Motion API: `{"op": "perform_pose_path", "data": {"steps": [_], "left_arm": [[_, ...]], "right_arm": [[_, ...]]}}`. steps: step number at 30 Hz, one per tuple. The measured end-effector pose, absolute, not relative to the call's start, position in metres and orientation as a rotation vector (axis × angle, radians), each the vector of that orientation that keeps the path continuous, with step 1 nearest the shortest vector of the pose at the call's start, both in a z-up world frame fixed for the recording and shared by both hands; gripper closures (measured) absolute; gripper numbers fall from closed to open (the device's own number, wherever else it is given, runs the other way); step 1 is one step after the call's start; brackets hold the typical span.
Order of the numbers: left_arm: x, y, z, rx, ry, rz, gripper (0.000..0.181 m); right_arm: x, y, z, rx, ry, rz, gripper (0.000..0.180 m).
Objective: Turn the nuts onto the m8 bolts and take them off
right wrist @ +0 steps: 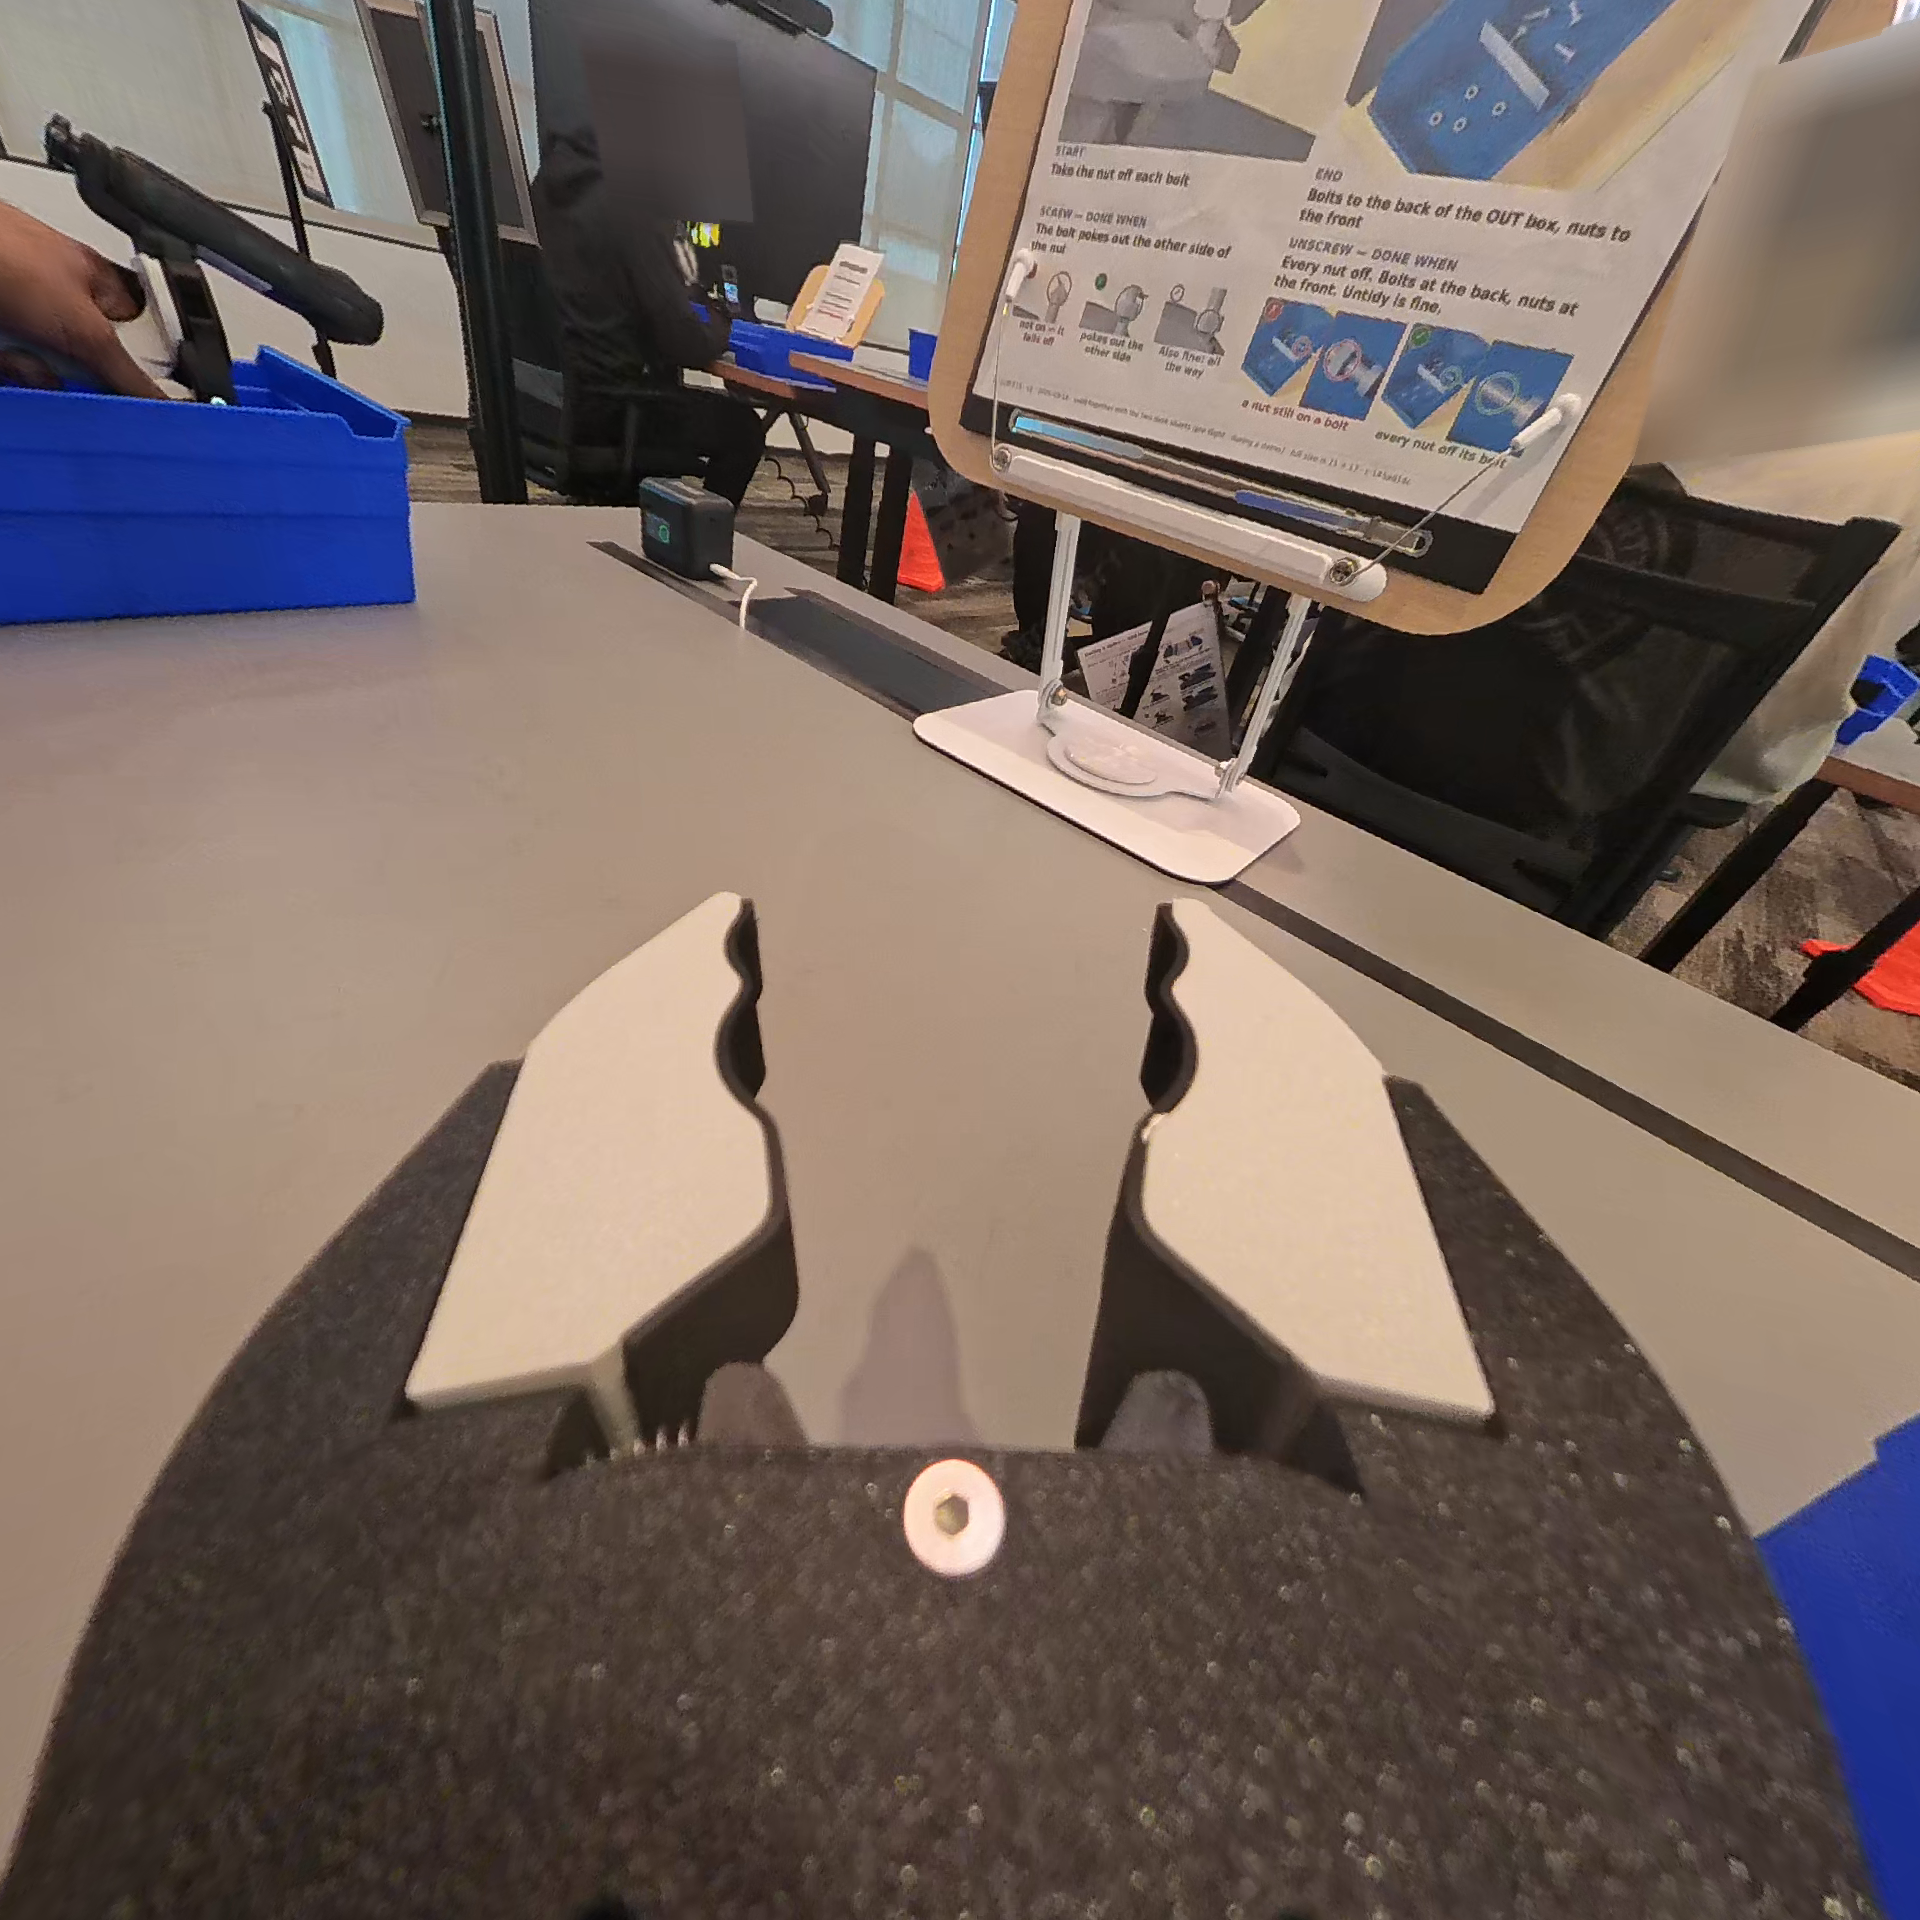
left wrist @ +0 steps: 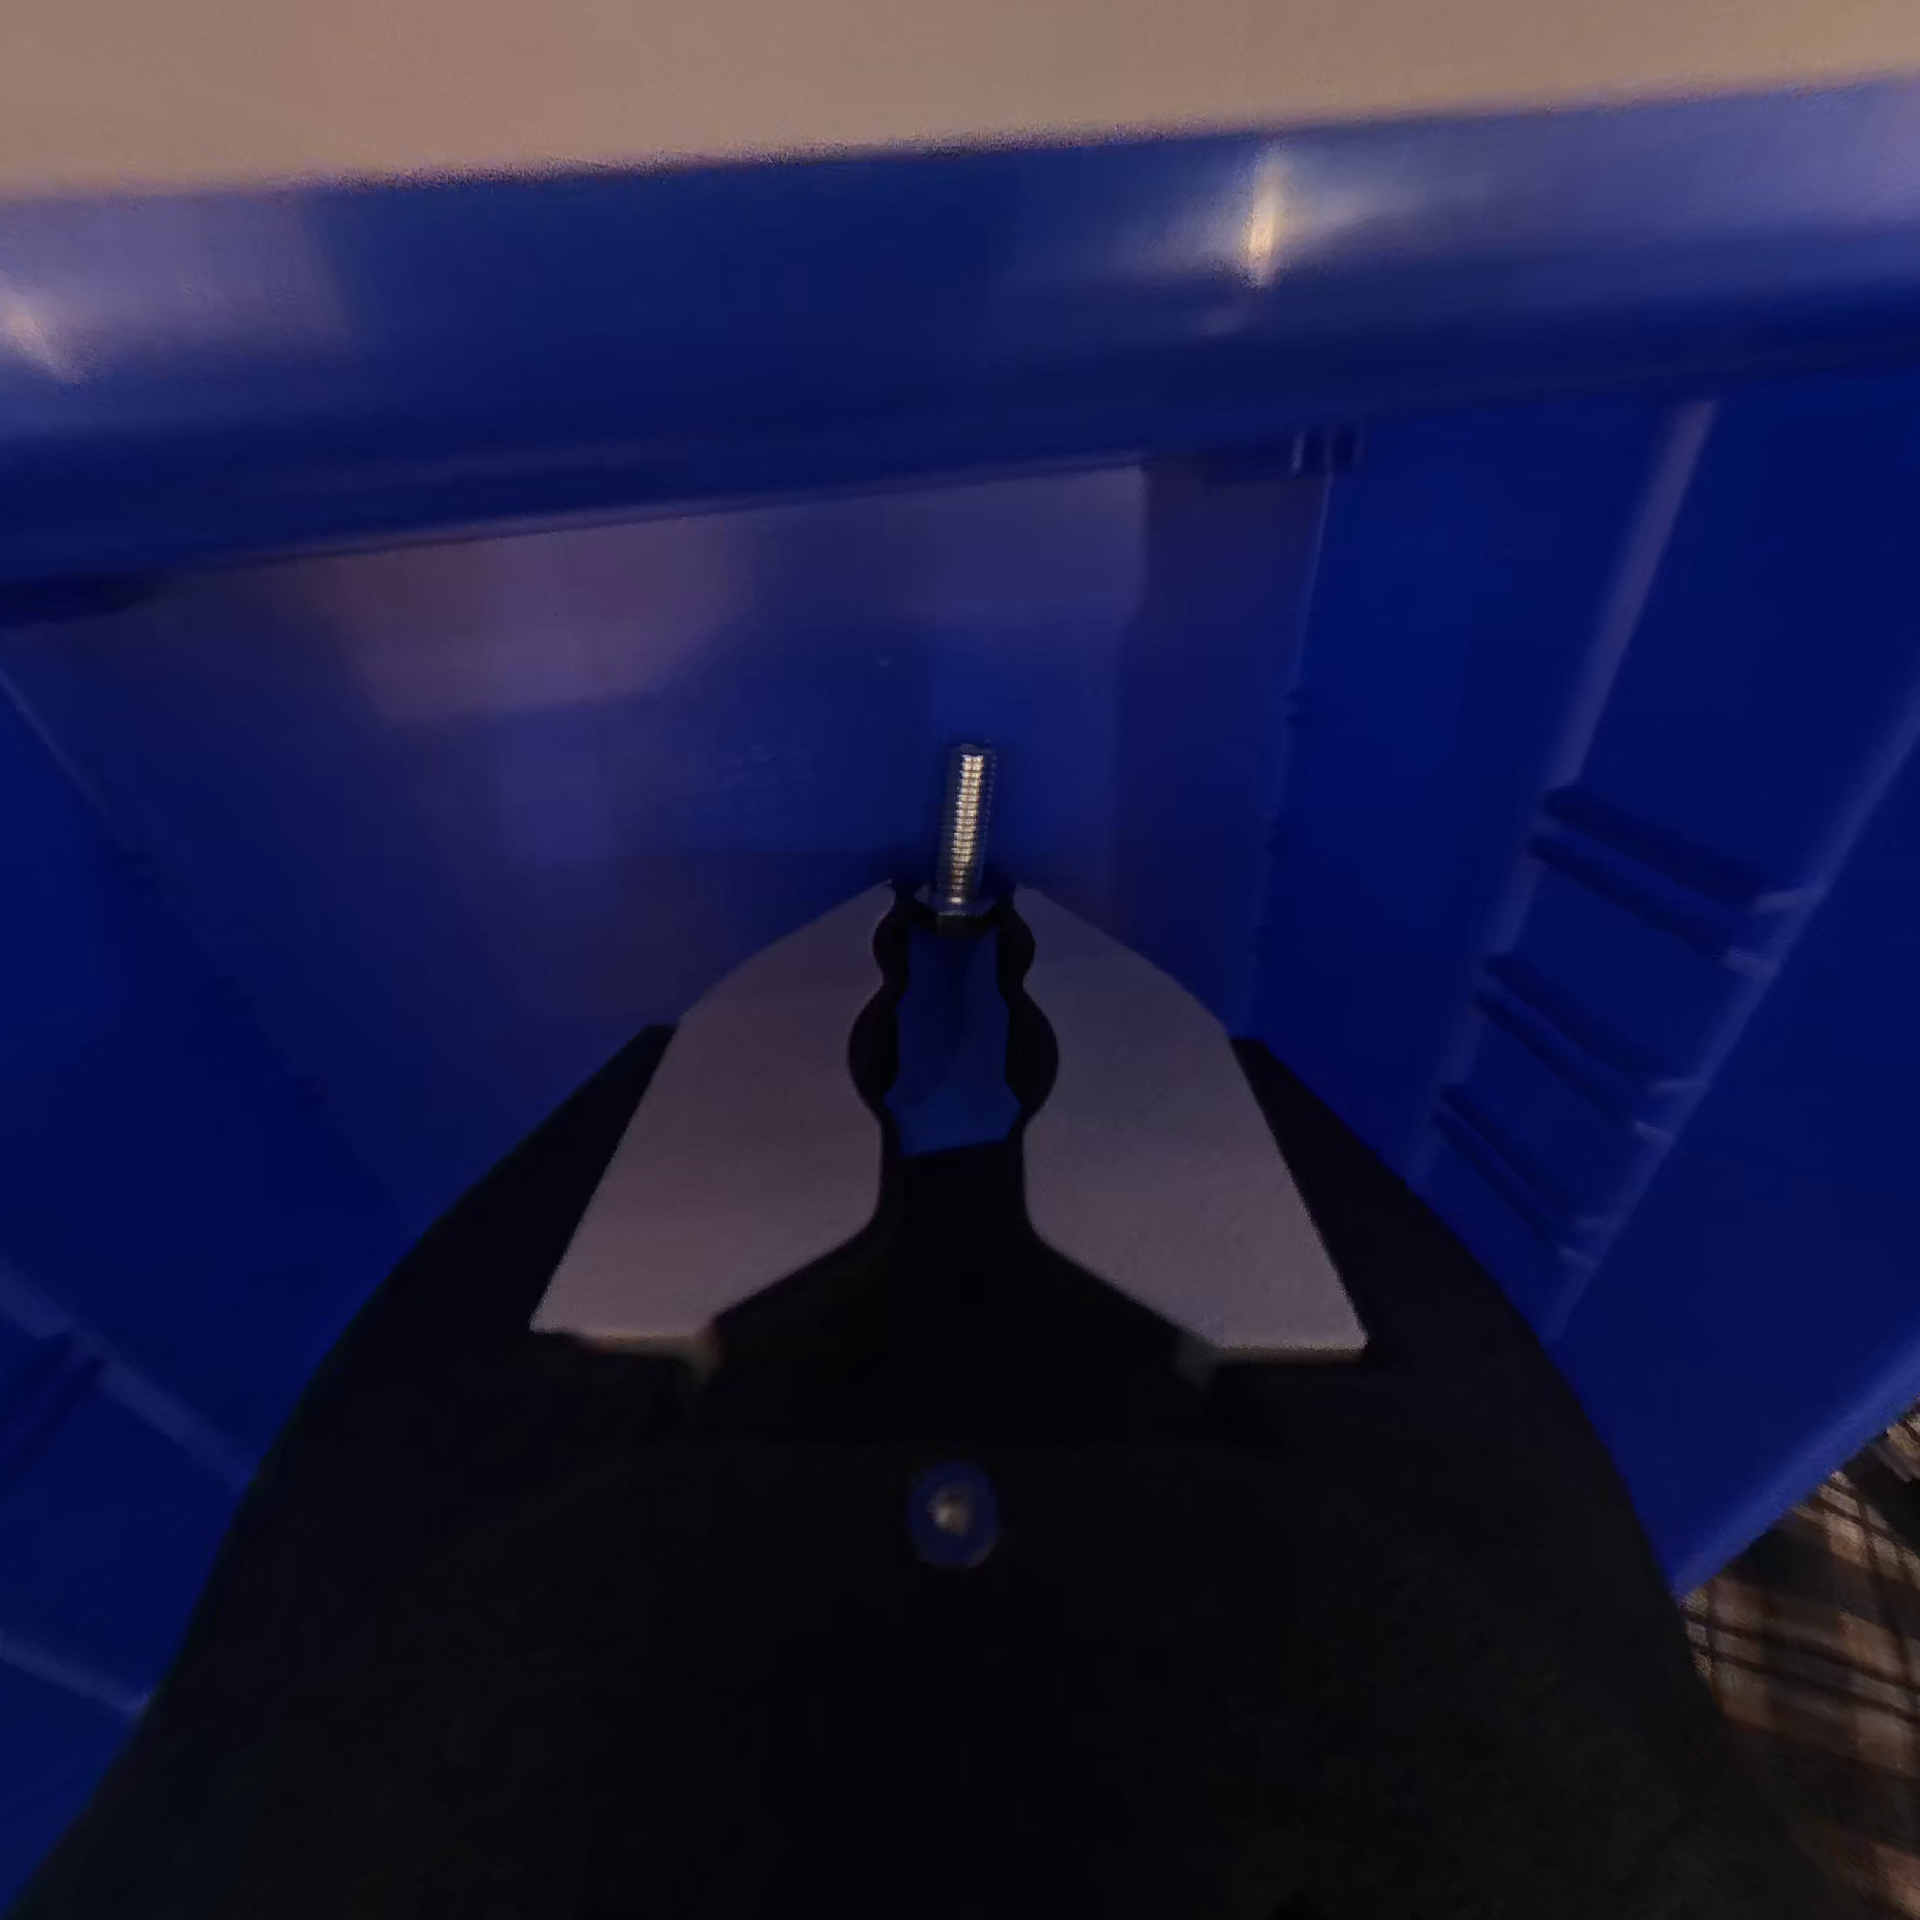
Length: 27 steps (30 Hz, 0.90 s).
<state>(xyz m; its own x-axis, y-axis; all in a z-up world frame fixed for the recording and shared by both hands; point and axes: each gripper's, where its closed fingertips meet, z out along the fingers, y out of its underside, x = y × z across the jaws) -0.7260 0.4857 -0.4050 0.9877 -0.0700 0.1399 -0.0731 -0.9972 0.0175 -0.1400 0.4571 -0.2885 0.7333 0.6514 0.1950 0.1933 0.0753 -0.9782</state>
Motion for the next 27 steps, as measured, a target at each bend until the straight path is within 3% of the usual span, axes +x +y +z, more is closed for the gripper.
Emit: {"op": "perform_pose_path", "data": {"steps": [8,17,23,27], "left_arm": [[-0.734,0.48,-0.389,3.16,-0.197,0.204,0.165],[-0.718,0.472,-0.305,3.329,-0.397,0.27,0.165],[-0.61,0.469,-0.233,3.461,-0.863,0.576,0.165],[-0.494,0.455,-0.216,3.388,-1.293,0.988,0.165]], "right_arm": [[-0.141,0.454,-0.288,-1.48,-0.732,0.395,0.11],[-0.144,0.451,-0.285,-1.464,-0.729,0.446,0.11],[-0.156,0.44,-0.278,-1.415,-0.761,0.552,0.114],[-0.172,0.43,-0.274,-1.377,-0.779,0.702,0.117]]}}
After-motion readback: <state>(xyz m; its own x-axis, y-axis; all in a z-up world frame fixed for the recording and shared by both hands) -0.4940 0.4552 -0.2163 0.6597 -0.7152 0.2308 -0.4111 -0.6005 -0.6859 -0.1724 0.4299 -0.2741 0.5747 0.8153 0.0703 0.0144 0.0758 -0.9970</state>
